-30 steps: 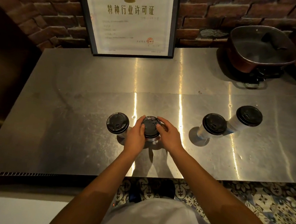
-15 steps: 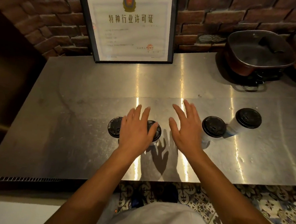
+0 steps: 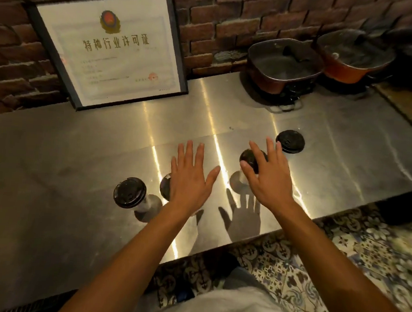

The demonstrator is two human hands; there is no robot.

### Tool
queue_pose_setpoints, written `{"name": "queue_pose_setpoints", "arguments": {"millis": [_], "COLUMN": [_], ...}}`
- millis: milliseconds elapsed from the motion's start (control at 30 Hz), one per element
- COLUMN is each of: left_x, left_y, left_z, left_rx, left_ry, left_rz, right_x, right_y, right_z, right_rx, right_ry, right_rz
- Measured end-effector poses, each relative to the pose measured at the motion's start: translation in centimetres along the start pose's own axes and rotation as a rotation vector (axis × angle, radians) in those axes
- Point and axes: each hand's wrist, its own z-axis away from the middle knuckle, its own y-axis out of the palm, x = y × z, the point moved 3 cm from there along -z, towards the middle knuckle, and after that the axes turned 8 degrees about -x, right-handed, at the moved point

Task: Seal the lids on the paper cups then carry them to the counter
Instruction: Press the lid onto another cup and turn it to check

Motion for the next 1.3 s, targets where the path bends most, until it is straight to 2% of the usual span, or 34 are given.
{"name": "queue_pose_setpoints", "arguments": {"millis": [200, 400, 600, 700, 1000, 1200, 1300], "left_x": [-5.3, -8.4, -10.3, -10.7, -10.0, -9.0, -9.3], "left_y": [3.6, 9.0, 11.7, 12.2, 11.8, 11.6, 11.5], "left_z": [-2.0, -3.3, -3.2, -3.2, -1.6, 0.3, 0.6], "left_rx": [0.017, 0.080, 0.129, 0.113, 0.074, 0.071, 0.079], "left_ry": [-0.006, -0.214, -0.346, -0.396, -0.475, -0.572, -0.602], "left_rz": [0.147, 0.326, 0.451, 0.526, 0.645, 0.764, 0.803], "right_x": [-4.6, -6.9, -8.8, -9.3, -8.7, -7.9, -7.5], "right_y": [0.9, 2.1, 3.8, 4.7, 4.7, 4.9, 4.4], "right_z": [-2.6, -4.9, -5.3, -5.4, -4.1, -2.2, -2.7], "right_rx": [0.118, 0.248, 0.358, 0.411, 0.414, 0.404, 0.306], "right_ry": [0.050, 0.030, -0.006, 0.033, 0.048, 0.003, -0.027], "right_rz": [-0.186, -0.325, -0.441, -0.512, -0.637, -0.551, -0.398]}}
